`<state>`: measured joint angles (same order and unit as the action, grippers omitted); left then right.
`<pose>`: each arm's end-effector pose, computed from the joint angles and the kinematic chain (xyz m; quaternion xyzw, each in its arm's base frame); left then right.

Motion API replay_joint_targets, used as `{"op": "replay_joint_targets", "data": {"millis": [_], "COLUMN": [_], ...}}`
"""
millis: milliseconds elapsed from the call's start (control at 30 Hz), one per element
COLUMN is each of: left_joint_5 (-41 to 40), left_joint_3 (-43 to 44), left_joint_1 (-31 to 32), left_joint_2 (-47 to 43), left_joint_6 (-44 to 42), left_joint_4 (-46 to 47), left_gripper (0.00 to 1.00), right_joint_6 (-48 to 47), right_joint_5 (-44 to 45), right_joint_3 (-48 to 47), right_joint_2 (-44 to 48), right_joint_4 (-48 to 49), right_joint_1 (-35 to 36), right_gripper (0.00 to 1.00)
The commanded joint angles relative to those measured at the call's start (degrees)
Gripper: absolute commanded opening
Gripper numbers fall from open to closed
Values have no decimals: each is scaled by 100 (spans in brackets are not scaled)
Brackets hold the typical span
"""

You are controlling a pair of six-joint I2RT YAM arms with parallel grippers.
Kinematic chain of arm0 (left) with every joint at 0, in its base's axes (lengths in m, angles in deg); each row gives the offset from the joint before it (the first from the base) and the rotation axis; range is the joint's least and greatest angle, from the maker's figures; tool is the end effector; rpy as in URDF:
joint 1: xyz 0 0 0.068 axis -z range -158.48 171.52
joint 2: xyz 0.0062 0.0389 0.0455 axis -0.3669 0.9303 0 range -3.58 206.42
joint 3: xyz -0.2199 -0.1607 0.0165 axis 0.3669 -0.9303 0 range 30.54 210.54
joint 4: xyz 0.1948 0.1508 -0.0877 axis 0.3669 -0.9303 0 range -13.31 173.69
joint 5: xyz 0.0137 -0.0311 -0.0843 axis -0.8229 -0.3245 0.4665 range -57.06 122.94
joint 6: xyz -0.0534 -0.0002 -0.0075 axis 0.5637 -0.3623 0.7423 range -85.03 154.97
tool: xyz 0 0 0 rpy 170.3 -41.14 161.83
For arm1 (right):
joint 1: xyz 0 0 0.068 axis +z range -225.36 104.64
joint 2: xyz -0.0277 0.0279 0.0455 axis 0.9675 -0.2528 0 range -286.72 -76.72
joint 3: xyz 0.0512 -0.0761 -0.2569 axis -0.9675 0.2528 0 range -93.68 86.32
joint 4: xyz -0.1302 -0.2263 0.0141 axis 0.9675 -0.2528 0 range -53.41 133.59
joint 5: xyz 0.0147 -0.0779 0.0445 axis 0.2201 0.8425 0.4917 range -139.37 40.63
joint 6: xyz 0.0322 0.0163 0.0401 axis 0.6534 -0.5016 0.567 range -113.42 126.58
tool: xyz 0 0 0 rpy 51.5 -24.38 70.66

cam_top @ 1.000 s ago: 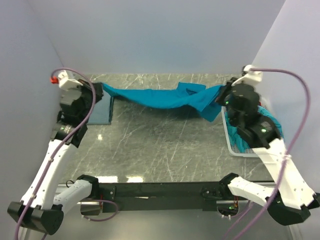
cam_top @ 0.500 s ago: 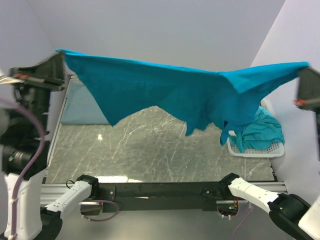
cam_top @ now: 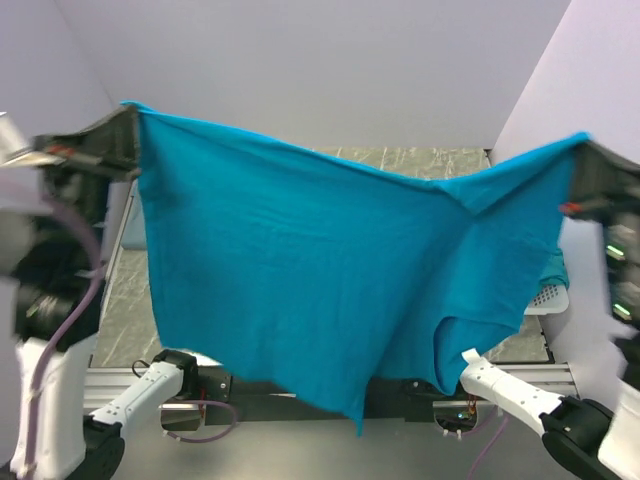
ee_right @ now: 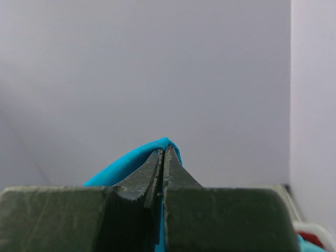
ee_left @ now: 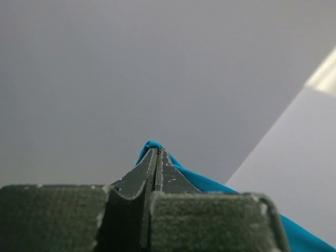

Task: Fold and stack the t-shirts
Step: Flatten the tshirt out

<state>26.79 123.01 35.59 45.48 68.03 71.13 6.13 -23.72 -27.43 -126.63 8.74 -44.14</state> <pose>0.0762 -0.0151 0.5811 -0.1274 0.4783 -0.3229 0.8067 0.0055 -0.0148 0.6132 0.0490 0.5283 0.1142 0.8399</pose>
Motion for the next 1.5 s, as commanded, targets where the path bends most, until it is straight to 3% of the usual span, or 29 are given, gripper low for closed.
{"op": "replay_joint_targets", "data": {"millis": [0, 100, 267, 333, 367, 433, 467, 567, 600, 700, 833, 1167, 1300, 1367, 1467], "left_joint_5": [-711, -1220, -1336, -1248, -1187, -1221, -1143, -836, -748, -440, -62, 861, 975, 993, 1063], "left_joint_3": [-825, -1546, -2162, -1979, -1569, -970, -289, 595, 597, 282, -262, -2521, -3251, -3655, -4016], "left_joint_1": [-9, -18, -123, -211, -281, -308, -325, -325, -325, -325, -317, -255, -194, -150, -141], "left_joint_2": [560, 1113, 2869, 3946, 4336, 5479, 5813, 6624, 6669, 6486, 6020, 4262, 3761, 3673, 3663], "left_joint_6": [16, 165, 411, 534, 587, 684, 676, 754, 755, 816, 851, 1150, 1221, 1290, 1378], "left_joint_4": [218, 464, 1053, 1054, 932, 327, 107, -423, -345, 50, 96, 578, 649, 842, 1035], "left_gripper": [1, 1, 1, 11, 36, 54, 99, 99, 100, 99, 99, 99, 99, 100, 100], "right_joint_6": [-456, -334, 35, 229, 273, 343, 387, 449, 493, 642, 993, 2215, 2347, 2383, 2418], "right_joint_5": [581, 653, -507, -964, -1096, -1273, -1273, -1168, -1089, -1114, -1483, -2423, -2530, -2600, -2898], "right_joint_3": [904, 1555, 2506, 2490, 2272, 1903, 1300, 288, 118, 19, 739, 4278, 5072, 5309, 5495], "right_joint_2": [-475, -896, -2117, -3004, -3346, -4453, -4831, -5993, -6309, -6417, -5961, -4177, -3912, -3956, -4097], "right_joint_4": [487, 453, 838, 927, 936, 814, 648, -37, -109, -145, 57, 768, 997, 1103, 1234], "right_joint_1": [-20, -133, -931, -1091, -1223, -1303, -1338, -1382, -1382, -1382, -1391, -1391, -1391, -1382, -1391], "right_gripper": [0, 0, 2, 2, 4, 6, 21, 56, 64, 67, 69, 74, 78, 88, 89]}}
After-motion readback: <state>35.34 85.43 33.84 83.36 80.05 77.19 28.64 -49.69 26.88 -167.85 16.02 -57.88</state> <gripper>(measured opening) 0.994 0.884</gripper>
